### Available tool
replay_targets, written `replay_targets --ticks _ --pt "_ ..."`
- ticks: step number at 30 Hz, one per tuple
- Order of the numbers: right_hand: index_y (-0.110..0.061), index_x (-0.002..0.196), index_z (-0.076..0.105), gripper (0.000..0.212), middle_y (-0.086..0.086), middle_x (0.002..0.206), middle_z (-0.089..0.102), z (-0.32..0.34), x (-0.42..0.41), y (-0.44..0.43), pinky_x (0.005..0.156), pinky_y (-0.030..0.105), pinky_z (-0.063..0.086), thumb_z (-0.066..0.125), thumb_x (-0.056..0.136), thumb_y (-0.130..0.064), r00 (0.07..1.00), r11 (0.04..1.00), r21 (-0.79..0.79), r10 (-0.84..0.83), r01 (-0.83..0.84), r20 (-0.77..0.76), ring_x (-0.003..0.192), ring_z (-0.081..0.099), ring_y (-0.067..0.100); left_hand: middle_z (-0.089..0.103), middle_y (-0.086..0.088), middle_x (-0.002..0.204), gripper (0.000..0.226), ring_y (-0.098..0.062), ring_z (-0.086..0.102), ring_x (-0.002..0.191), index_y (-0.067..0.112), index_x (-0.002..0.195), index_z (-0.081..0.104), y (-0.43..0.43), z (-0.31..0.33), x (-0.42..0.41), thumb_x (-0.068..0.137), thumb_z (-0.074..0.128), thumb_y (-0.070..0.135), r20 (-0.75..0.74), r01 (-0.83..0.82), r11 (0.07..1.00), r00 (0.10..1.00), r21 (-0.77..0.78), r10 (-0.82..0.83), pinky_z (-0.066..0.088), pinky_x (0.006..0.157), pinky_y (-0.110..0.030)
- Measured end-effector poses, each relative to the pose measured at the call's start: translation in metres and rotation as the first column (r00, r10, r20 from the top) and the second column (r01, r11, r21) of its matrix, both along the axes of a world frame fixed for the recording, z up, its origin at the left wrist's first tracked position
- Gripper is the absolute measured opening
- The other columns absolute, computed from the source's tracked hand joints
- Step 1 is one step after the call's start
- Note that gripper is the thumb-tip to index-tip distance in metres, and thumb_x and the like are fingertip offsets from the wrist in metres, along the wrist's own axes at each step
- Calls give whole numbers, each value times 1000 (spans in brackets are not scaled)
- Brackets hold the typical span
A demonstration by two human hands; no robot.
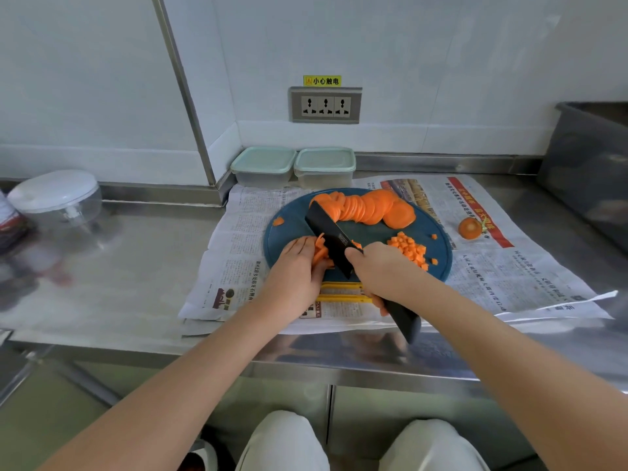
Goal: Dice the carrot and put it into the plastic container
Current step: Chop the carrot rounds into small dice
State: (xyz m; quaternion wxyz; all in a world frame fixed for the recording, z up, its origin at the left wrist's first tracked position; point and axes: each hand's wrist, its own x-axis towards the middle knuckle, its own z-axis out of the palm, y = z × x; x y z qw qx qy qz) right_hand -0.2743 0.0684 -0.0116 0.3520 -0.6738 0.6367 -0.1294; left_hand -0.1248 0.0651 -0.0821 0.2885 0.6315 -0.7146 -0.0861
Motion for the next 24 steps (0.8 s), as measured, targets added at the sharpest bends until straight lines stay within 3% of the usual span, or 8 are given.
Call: replay_targets --ticks 4,8,11,13,16,18,21,24 --pt "-10 71 43 43 10 53 49 4 -13 5 35 24 40 28 103 -34 1000 999 -35 14 -13 5 31 48 17 39 -9 148 54 -20 27 140 4 144 37 5 3 -1 98 49 30 8 -45 999 999 21 45 13 113 -21" --pt "-7 69 42 46 7 47 43 16 -15 14 31 19 34 29 103 -35 998 987 -159 26 -18 50 24 44 13 32 -8 153 56 -20 21 143 5 147 30 9 5 -2 99 45 30 39 -54 999 998 7 53 7 112 -18" --pt "-15 69 37 40 8 57 45 20 -9 24 43 36 51 25 105 -27 995 973 -210 97 -93 11 51 63 33 29 -9 154 56 -19 19 144 4 148 26 9 5 -2 101 41 30 74 -65 997 995 32 62 8 114 -20" --pt "-14 73 37 37 10 67 48 19 -6 28 56 44 54 23 105 -26 995 976 -194 103 -102 -5 67 64 40 28 -9 154 55 -19 18 144 4 148 25 7 5 -2 101 38 31 99 -70 996 993 50 65 7 114 -20" --pt "-10 83 44 40 4 66 47 6 -11 24 48 28 39 22 104 -36 986 971 -188 126 -146 -113 54 47 17 27 -8 155 54 -19 17 145 5 148 24 6 7 -4 102 37 30 94 -80 994 993 78 72 6 114 -20" --pt "-12 77 44 43 3 65 45 2 -14 24 47 24 33 21 104 -37 982 975 -162 133 -155 -137 52 41 13 26 -8 155 54 -18 16 145 6 149 25 7 8 -5 102 37 30 84 -82 994 994 76 75 6 114 -20" --pt "-19 68 36 43 3 63 45 2 -13 26 46 23 32 21 103 -37 986 984 -111 127 -139 -107 50 42 13 26 -8 156 53 -18 16 145 6 149 25 7 8 -5 102 37 29 86 -81 993 994 81 74 5 114 -20" --pt "-17 70 40 40 4 56 46 1 -10 26 41 25 39 26 103 -36 997 996 -40 76 -76 -10 40 45 14 25 -9 156 52 -19 15 145 5 149 24 7 9 -6 103 35 28 94 -78 993 993 90 70 5 114 -21"
